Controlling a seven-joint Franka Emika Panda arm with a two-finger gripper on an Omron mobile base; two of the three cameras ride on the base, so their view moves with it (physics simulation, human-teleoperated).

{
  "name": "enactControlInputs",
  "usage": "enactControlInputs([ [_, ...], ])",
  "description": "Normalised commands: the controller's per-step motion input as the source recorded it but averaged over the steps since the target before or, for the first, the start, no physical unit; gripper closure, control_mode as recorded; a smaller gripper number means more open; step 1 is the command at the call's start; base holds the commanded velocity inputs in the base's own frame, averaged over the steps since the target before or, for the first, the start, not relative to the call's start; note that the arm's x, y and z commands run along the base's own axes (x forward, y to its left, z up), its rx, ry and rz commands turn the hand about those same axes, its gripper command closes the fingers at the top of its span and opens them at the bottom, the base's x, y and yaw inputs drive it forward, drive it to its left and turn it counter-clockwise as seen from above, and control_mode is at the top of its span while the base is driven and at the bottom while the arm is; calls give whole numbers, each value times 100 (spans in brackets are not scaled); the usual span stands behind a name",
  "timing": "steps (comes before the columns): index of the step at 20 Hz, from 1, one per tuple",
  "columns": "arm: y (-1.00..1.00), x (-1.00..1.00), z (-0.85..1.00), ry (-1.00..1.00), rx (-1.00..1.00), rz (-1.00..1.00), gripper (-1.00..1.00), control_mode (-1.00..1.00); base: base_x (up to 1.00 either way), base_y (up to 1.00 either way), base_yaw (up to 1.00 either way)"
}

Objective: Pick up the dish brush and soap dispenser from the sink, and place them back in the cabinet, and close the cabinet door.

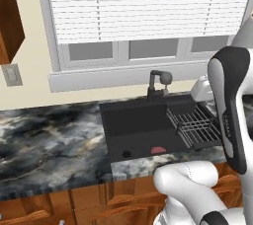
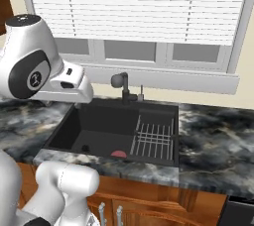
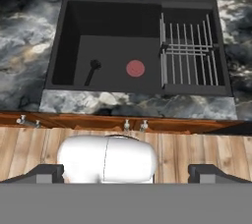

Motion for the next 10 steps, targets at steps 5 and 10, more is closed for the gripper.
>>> enactControlInputs([
  [5, 5, 0, -7, 5, 0, 2, -100, -100, 0, 0, 0],
  [10, 14, 0, -9, 1, 0, 3, -100, -100, 0, 0, 0],
])
